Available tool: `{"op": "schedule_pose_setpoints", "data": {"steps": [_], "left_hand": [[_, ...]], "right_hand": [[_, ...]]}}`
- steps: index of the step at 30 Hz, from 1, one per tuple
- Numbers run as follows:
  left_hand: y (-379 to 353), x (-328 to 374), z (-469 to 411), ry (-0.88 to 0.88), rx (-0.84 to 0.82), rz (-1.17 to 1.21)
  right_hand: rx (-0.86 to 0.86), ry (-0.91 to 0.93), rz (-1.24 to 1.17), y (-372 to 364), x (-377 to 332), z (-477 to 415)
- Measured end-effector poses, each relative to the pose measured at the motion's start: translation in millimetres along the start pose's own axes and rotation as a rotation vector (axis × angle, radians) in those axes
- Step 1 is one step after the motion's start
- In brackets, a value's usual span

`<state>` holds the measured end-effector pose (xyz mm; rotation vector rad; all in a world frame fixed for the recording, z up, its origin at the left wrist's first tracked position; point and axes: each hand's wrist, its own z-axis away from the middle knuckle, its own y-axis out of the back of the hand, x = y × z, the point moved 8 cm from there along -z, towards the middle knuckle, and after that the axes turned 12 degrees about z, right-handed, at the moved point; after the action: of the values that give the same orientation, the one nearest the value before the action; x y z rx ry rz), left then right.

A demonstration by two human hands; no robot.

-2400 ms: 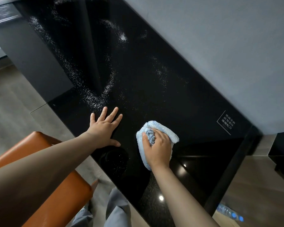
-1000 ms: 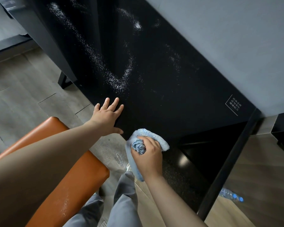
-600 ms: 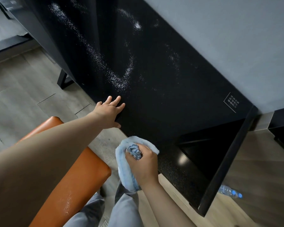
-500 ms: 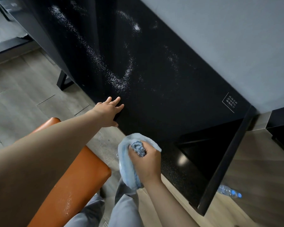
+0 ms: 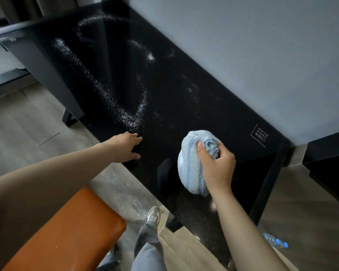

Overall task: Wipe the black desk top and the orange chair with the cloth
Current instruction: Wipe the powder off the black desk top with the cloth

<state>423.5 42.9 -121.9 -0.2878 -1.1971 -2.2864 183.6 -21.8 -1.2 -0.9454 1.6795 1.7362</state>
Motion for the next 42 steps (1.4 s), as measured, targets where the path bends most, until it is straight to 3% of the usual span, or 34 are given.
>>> {"op": "schedule_pose_setpoints", "data": {"steps": [17,28,38,42], "left_hand": [[41,73,-138,0.045,0.077,0.017],[63,70,-197,0.109,0.142,-0.060],[51,60,-210,0.157,0.158,-0.002],[51,60,-211,0.167,0.151,-0.009]], "right_hand": [[0.115,0.073,0.131,41,52,-250],[0.067,0.093,0.420,7,85,-386],[0.030,0.042,0.628,-37,117,-439],[0.012,0.068,0.581,-55,128,-438]]}}
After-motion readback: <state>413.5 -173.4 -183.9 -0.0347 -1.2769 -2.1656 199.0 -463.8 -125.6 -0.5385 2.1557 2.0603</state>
